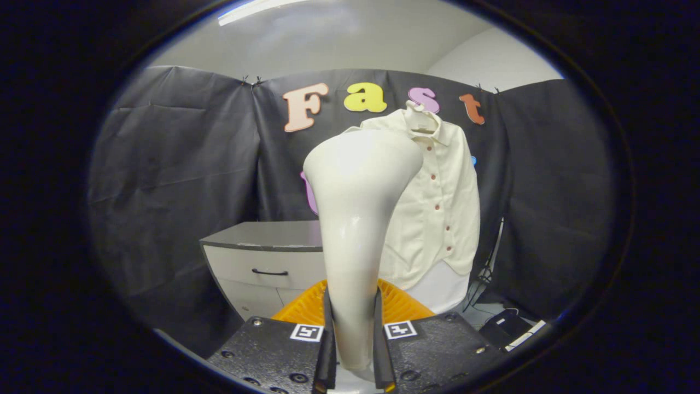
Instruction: Iron the clothes twice with a garment steamer, once on the left side and once on the right side.
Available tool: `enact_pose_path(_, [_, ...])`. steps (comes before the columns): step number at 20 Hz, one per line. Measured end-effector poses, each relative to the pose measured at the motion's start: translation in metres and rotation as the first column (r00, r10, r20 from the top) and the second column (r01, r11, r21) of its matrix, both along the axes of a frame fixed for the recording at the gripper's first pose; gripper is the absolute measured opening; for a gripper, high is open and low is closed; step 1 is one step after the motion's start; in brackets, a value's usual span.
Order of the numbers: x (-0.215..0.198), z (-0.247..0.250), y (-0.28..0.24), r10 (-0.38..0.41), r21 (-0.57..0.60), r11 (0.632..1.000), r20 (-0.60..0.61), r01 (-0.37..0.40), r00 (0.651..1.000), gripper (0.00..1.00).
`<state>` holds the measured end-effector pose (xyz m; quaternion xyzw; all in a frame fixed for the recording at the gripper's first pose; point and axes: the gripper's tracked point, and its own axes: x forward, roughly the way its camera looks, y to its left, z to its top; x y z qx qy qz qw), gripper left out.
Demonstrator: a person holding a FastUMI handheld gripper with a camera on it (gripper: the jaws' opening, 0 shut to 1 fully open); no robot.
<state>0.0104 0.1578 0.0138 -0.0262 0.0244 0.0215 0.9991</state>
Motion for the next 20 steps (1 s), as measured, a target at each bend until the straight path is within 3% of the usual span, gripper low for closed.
enact_pose_path(9, [-0.028, -0.045, -0.011, -0.006, 0.010, 1.000, -0.085, 0.007, 0.996, 0.26])
enact_pose_path(20, [-0.031, -0.049, -0.016, -0.015, 0.001, 1.000, -0.113, 0.016, 0.994, 0.27])
